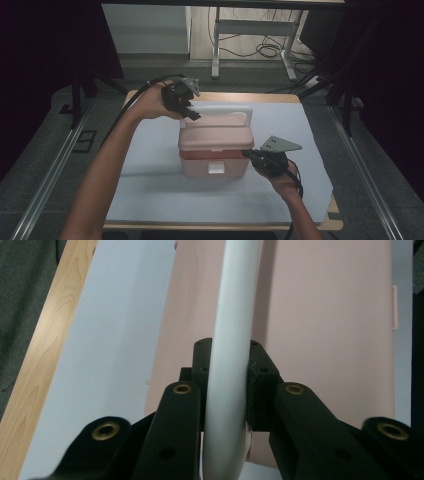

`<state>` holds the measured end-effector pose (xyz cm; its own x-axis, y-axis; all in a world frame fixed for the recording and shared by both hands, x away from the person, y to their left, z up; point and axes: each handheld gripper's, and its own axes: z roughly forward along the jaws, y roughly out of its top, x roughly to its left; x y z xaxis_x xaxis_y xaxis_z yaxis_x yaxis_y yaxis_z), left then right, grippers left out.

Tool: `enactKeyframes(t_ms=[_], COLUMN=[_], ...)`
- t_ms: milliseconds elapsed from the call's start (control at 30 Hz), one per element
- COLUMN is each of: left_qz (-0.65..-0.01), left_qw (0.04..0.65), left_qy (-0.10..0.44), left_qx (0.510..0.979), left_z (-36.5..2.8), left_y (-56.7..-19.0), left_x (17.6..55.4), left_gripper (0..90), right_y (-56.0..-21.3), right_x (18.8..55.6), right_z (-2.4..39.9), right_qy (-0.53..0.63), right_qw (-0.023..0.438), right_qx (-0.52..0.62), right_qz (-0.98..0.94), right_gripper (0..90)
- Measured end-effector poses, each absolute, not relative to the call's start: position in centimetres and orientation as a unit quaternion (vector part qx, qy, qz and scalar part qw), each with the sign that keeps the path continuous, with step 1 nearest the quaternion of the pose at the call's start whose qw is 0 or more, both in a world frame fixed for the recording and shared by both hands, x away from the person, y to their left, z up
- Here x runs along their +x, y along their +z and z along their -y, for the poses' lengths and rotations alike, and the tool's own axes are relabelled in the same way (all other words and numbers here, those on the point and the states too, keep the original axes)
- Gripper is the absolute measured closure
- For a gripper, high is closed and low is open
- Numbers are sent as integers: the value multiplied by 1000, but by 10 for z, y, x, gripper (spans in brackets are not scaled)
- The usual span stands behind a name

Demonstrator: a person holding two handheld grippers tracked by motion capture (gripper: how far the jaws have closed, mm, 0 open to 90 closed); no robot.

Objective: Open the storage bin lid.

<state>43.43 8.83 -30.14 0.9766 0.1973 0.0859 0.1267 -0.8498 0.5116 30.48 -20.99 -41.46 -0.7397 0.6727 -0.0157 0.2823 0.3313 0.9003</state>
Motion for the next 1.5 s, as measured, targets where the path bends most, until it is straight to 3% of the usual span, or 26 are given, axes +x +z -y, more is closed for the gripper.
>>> enactKeyframes(t_ms=[100, 267, 467, 667, 933, 1500], left_qz=[-91, -107, -130, -159, -188, -229], left_qw=[271, 282, 320, 346, 370, 375], left_qy=[73, 94, 106, 102, 99, 100], left_qx=[955, 949, 932, 919, 904, 893], left_z=[-90, -100, -126, -160, -191, -201], left_y=[-298, -289, -274, -269, -291, -361], left_x=[434, 430, 416, 397, 379, 362], left_gripper=[714, 486, 405, 390, 397, 418], right_y=[-416, -418, -417, -418, -417, -416], right_x=[304, 304, 303, 302, 301, 300], right_z=[211, 212, 213, 214, 215, 216], right_qy=[493, 494, 494, 495, 493, 490], right_qw=[197, 195, 195, 193, 194, 195], right_qx=[304, 305, 305, 307, 307, 308], right_qz=[-791, -791, -791, -789, -791, -792], right_gripper=[898, 899, 898, 898, 897, 894])
